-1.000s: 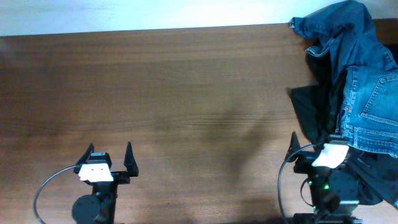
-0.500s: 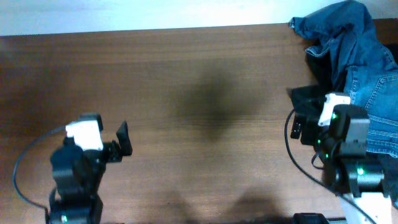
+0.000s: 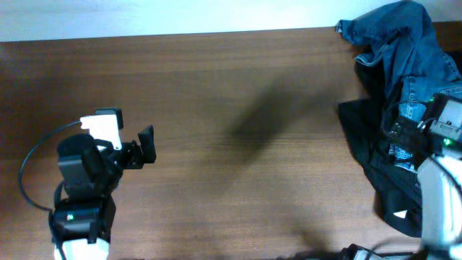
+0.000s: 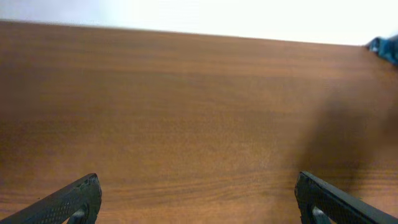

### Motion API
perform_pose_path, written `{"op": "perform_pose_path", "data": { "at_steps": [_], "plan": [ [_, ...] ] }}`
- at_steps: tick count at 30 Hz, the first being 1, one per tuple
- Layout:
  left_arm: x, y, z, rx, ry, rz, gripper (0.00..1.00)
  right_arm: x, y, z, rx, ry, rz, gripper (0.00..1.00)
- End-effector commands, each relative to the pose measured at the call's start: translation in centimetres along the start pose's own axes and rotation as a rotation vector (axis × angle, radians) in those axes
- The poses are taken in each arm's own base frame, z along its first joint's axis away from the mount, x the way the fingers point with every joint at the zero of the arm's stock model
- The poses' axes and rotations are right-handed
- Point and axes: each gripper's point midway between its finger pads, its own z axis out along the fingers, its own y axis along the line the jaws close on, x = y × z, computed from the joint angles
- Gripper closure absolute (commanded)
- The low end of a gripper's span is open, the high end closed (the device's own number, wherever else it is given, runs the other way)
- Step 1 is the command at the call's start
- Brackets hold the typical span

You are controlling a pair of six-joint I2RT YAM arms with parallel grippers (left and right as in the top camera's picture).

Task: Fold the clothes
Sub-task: 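Reach the right gripper into the clothes pile and grasp the blue jeans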

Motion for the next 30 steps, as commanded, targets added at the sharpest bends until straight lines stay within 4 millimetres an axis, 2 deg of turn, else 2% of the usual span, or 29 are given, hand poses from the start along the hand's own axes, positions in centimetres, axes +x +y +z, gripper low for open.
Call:
{"op": "perform_pose_path", "data": {
  "at_steps": [1,4,7,13,16,17,18,20,23,24,27,30],
  "plan": [
    [-0.2,-0.2,0.8,0.018,0.020,-0.010,0.01,-0.2,-0.3,2.6,0.004,0.036,0.024,0.01],
    [0.3,-0.1,1.4,0.020,0.044,-0.015,0.01,0.6,0.9,5.0,-0.033,0.082,0.012,0.00],
    [0.2,-0.1,1.7,0.020,0.040,-0.014,0.01,1.4,2.1,6.1,-0.087,0.118,0.008,0.00],
    [-0.6,-0.1,1.9,0.022,0.011,-0.008,0.01,2.6,2.6,7.9,-0.088,0.171,-0.002,0.00],
    [-0.8,-0.1,1.9,0.022,0.003,-0.006,0.01,3.2,2.8,8.6,-0.086,0.195,-0.006,0.16],
    [-0.8,-0.1,1.9,0.022,0.003,-0.007,0.01,3.3,2.8,8.7,-0.086,0.197,-0.006,0.27],
    [-0.7,-0.1,1.9,0.022,0.005,-0.007,0.01,3.3,2.8,8.7,-0.086,0.197,-0.006,0.44],
    [-0.7,-0.1,1.9,0.022,0.004,-0.007,0.01,2.7,2.7,8.3,-0.088,0.180,-0.003,0.69],
    [-0.7,-0.1,1.9,0.022,0.005,-0.007,0.01,0.7,2.7,6.6,-0.104,0.137,0.006,0.92],
    [-0.7,-0.1,1.9,0.022,0.004,-0.007,0.01,-0.5,2.6,5.6,-0.109,0.111,0.009,0.95],
    [-0.7,-0.1,1.9,0.022,0.004,-0.007,0.01,-4.7,2.7,1.4,-0.129,0.004,-0.010,0.96],
    [-0.7,-0.1,1.9,0.022,0.004,-0.007,0.01,-8.9,3.6,-4.1,-0.161,-0.124,-0.078,0.96]
  ]
}}
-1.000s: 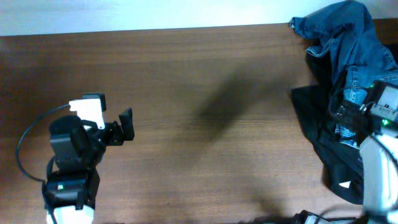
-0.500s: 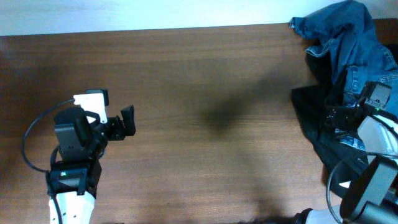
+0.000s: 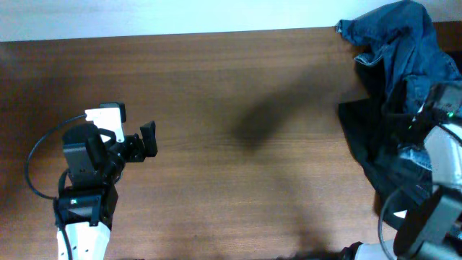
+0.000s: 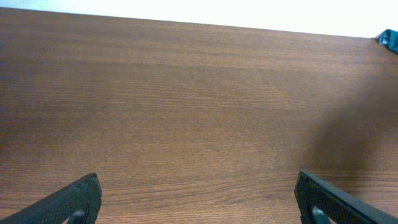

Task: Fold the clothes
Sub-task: 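Reach the right gripper into the clothes pile and grasp the blue jeans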

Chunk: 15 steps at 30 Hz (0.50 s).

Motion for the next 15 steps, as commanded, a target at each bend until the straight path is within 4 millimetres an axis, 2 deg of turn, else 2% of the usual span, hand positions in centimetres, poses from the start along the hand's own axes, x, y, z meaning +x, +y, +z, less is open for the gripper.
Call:
{"op": "perform_pose_path", "data": {
  "at_steps": [1,3,5,7,11,15],
  "plan": [
    [-1.0,-0.4,-0.3,0.019,-0.021,-0.001,0.01,-7.8,2.2,-10.6,-0.054,-0.320,-0.095,0.96],
    [-1.0,-0.4,-0.3,0.019,-0.021,-0.001,0.01,-8.8,3.3,-13.3,-0.067,-0.372,-0.137,0.96],
    [-1.0,-0.4,-0.3,0.019,-0.021,-0.001,0.01,-9.0,4.3,-14.7,-0.079,-0.387,-0.159,0.96],
    [-1.0,-0.4,-0.3,0.019,-0.021,-0.001,0.01,-8.8,4.9,-14.8,-0.088,-0.381,-0.173,0.96],
    [-1.0,-0.4,-0.3,0.019,-0.021,-0.001,0.01,-7.8,4.7,-14.0,-0.081,-0.329,-0.181,0.96],
    [-1.0,-0.4,-0.3,0.019,-0.021,-0.001,0.01,-7.5,4.8,-13.9,-0.082,-0.320,-0.187,0.96]
  ]
}}
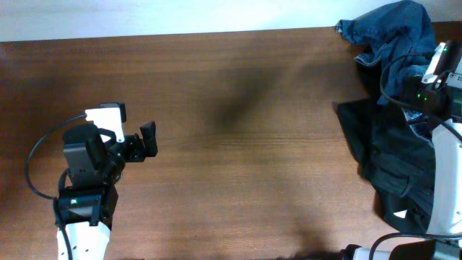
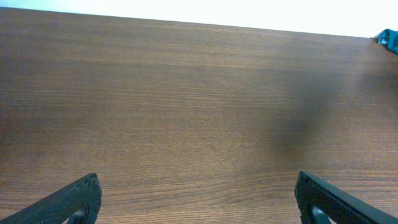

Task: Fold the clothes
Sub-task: 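Reach the right gripper into the clothes pile and grasp the blue jeans, then pull the blue jeans with the right gripper onto the table center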

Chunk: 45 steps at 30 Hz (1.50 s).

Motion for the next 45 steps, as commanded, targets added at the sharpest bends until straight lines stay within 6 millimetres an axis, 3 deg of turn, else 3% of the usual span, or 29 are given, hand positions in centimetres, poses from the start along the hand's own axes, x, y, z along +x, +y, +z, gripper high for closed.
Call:
{"op": "perform_pose_path", "data": {
  "at_steps": [1,2,4,5,6,10,14,18,19,22,23,27,31,34,36,41,45],
  "plan": [
    [-1.0,-0.4,-0.3,0.016,-0.023,-0.001,0.01,-1.1,0.5,-0.9,-0.026,-0.042,-0.034,0.96],
    [-1.0,-0.4,-0.3,0.016,-0.023,-0.001,0.01,-1.1,1.0,-0.9,-0.050,-0.042,-0.042,0.96],
    [-1.1,-0.4,-0.3,0.016,-0.024,0.000,0.01,-1.6,4.7,-2.0,-0.250,-0.074,-0.115,0.96],
    [-1.1,-0.4,-0.3,0.016,-0.027,0.000,0.01,-2.7,8.9,-4.6,-0.461,-0.134,-0.179,0.96],
    [-1.2,-0.4,-0.3,0.016,-0.029,0.001,0.01,-3.5,11.1,-6.8,-0.565,-0.179,-0.209,0.96],
    [-1.3,-0.4,-0.3,0.017,-0.034,0.002,0.01,-5.4,18.3,-15.0,-0.762,-0.333,-0.364,0.96],
    [-1.3,-0.4,-0.3,0.017,-0.035,0.002,0.01,-3.5,26.3,-21.2,-0.918,-0.432,-0.541,0.96],
    [-1.6,-0.4,-0.3,0.017,-0.045,0.004,0.01,-0.2,32.0,-23.0,-0.974,-0.411,-0.627,0.96],
    [-1.6,-0.4,-0.3,0.017,-0.048,0.005,0.01,0.8,33.6,-23.2,-0.998,-0.397,-0.651,0.88],
    [-1.6,-0.4,-0.3,0.018,-0.047,0.004,0.01,3.2,36.5,-22.8,-1.033,-0.353,-0.720,0.40],
    [-1.6,-0.4,-0.3,0.018,-0.047,0.005,0.01,3.3,36.6,-22.3,-1.015,-0.350,-0.732,0.26],
    [-1.6,-0.4,-0.3,0.018,-0.047,0.004,0.01,1.2,34.5,-19.6,-0.819,-0.370,-0.686,0.23],
    [-1.6,-0.4,-0.3,0.018,-0.047,0.004,0.01,-0.6,30.0,-16.6,-0.595,-0.345,-0.638,0.21],
    [-1.7,-0.9,-0.3,0.042,-0.049,0.006,0.01,-0.5,26.9,-14.3,-0.476,-0.271,-0.616,0.16],
    [-1.8,-1.9,-0.4,0.103,-0.055,0.010,0.01,-0.2,24.5,-12.8,-0.405,-0.197,-0.564,0.15],
    [-3.0,-6.7,-0.8,0.365,-0.098,0.053,0.01,0.2,18.8,-9.7,-0.293,-0.045,-0.354,0.08],
    [-1.3,-8.8,1.2,0.352,-0.001,0.083,0.01,0.1,13.8,-7.5,-0.243,0.049,-0.193,0.01]
  ]
}}
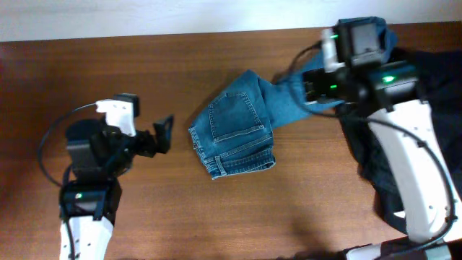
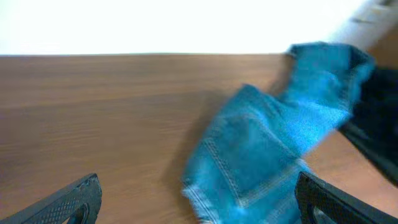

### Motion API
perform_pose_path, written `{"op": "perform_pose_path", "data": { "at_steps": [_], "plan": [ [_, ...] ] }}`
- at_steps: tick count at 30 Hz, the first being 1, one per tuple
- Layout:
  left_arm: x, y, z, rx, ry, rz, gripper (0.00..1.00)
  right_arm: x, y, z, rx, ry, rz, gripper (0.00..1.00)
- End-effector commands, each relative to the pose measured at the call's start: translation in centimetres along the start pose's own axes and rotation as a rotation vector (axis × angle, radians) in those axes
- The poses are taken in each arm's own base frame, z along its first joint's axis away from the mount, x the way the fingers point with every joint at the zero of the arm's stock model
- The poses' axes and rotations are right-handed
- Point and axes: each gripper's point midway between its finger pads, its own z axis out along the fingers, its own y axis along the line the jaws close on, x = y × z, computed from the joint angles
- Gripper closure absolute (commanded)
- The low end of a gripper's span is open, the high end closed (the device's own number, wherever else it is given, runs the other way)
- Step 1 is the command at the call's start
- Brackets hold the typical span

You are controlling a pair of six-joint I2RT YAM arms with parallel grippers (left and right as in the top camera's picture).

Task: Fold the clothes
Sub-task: 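Pull the blue jeans with the right gripper onto the table center, then grasp the blue jeans waistband with the left gripper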

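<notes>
A pair of blue jeans (image 1: 234, 133) lies bunched in the middle of the brown table, back pocket up. One end stretches up and to the right, to my right gripper (image 1: 312, 88), which is shut on it. My left gripper (image 1: 164, 134) stands open just left of the jeans, nothing between its fingers. In the left wrist view the jeans (image 2: 267, 149) fill the right half ahead of the open left gripper (image 2: 198, 190), blurred. The right fingertips are hidden under the wrist.
A black garment (image 1: 372, 155) lies heaped at the table's right edge, under the right arm (image 1: 411, 144), and shows as a dark edge (image 2: 376, 121) in the left wrist view. The table (image 1: 144, 65) ends at a white wall along the back.
The jeans were in the heap at the back right corner and now lie in the middle of the table. My right arm has moved left with them. The left gripper has shifted slightly right.
My right gripper was down on the heap of clothes at the right edge, then a little further back on it, then at the jeans near the back corner. The left gripper stayed open over bare table. Now the jeans lie mid-table, held by the right gripper.
</notes>
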Motion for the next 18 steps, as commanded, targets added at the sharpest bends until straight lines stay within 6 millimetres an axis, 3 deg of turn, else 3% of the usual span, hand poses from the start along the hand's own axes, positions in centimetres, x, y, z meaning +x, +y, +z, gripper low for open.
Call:
{"op": "perform_pose_path", "data": {
  "at_steps": [1,7,11,15,18],
  "plan": [
    [0.9,-3.2,2.2,0.069,0.098,0.025,0.01,0.5,-4.3,-1.2,0.021,0.000,0.188,0.01],
    [1.7,-7.9,6.4,0.048,0.288,0.136,0.01,4.2,-11.2,-1.2,0.028,0.103,0.413,0.01],
    [3.5,-11.1,9.7,0.092,0.400,0.194,0.01,6.1,-14.1,-1.6,0.031,0.131,0.524,0.01],
    [7.3,-14.0,13.5,0.114,0.531,0.255,0.01,7.2,-16.2,-1.9,0.048,0.138,0.597,0.01],
    [10.8,-14.9,15.9,0.048,0.627,0.336,0.01,7.4,-16.6,-1.9,0.055,0.137,0.608,0.01]
  ]
}}
